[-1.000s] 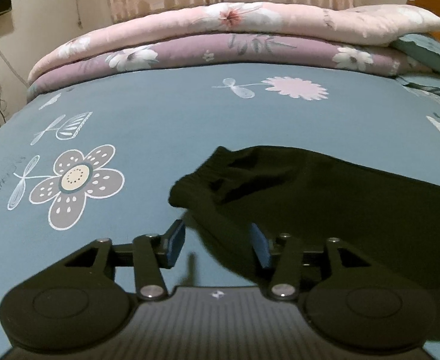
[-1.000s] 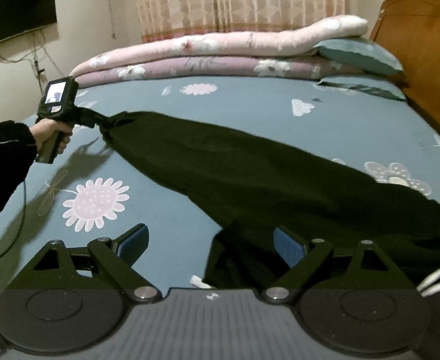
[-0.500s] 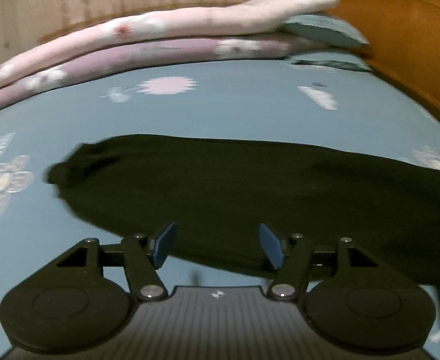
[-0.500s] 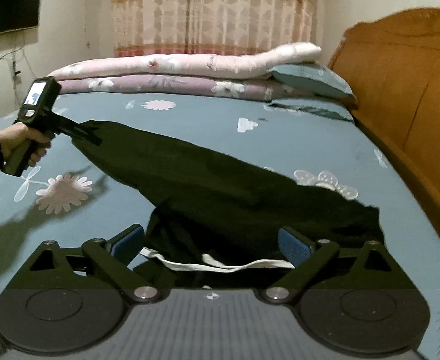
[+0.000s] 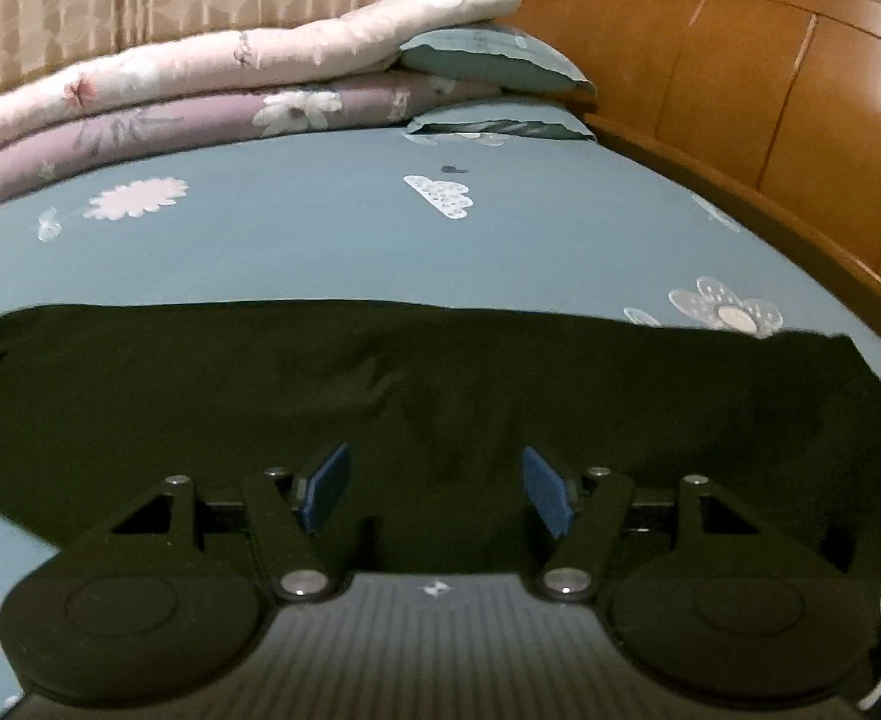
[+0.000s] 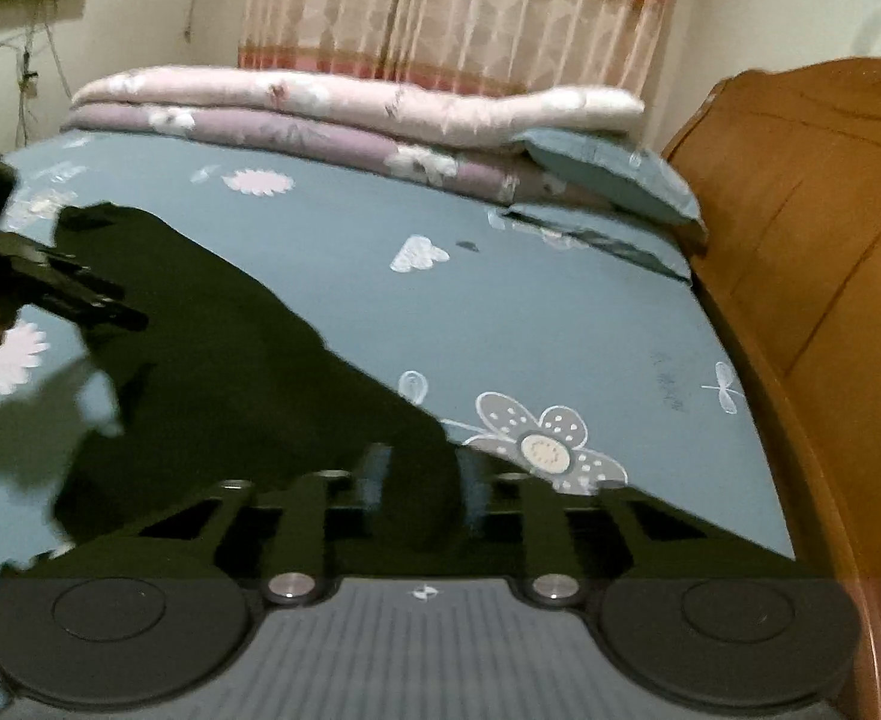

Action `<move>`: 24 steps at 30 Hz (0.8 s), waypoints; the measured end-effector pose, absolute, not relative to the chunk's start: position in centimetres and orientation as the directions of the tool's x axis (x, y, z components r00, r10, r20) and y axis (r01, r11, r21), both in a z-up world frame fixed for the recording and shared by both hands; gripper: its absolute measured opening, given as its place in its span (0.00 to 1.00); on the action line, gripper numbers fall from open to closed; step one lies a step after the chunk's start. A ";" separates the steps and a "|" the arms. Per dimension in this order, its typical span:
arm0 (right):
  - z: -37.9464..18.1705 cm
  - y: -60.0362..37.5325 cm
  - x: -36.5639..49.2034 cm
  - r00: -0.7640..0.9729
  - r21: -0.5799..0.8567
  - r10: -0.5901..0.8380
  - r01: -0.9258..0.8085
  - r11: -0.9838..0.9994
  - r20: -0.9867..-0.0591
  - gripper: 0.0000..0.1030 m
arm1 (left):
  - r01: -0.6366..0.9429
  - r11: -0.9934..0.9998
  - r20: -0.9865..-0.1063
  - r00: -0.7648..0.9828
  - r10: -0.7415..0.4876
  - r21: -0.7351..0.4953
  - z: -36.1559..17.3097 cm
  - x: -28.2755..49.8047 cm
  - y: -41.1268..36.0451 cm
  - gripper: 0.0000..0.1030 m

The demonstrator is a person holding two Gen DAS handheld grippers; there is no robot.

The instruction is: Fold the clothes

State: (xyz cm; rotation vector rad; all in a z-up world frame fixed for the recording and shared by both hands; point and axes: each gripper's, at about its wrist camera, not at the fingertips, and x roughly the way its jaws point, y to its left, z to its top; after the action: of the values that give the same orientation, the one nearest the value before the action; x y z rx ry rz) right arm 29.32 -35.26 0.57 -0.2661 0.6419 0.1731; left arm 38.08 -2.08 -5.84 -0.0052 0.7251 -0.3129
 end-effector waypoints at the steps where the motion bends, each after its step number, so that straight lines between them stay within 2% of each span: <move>1: 0.0 -35.4 31.0 0.777 -0.188 0.082 -0.252 0.949 -0.624 0.17 | 0.278 0.952 -0.649 0.702 -0.293 -0.129 -6.2 38.5 -2.2 0.62; 7: -4.0 -35.1 40.0 0.707 -0.130 0.147 -0.323 0.937 -0.692 0.15 | 0.333 0.929 -0.662 0.661 -0.354 -0.164 -6.9 40.0 -3.3 0.62; 12: -6.1 -35.2 44.1 0.675 -0.078 0.188 -0.343 0.936 -0.713 0.15 | 0.430 0.892 -0.692 0.602 -0.399 -0.140 -7.2 40.5 -4.6 0.62; 17: -7.1 -34.5 45.8 0.641 -0.023 0.253 -0.390 0.921 -0.724 0.15 | 0.460 0.875 -0.743 0.530 -0.408 -0.152 -9.2 40.3 -4.9 0.62; 24: -8.8 -32.8 45.5 0.569 0.038 0.329 -0.463 0.886 -0.754 0.15 | 0.471 0.869 -0.750 0.518 -0.411 -0.151 -9.7 39.1 -4.0 0.62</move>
State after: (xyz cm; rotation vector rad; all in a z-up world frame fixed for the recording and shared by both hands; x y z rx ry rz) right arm 45.46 -32.83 -8.83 -0.1711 0.8469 0.4674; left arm 39.09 -4.04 -9.68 0.0742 0.8791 -0.5300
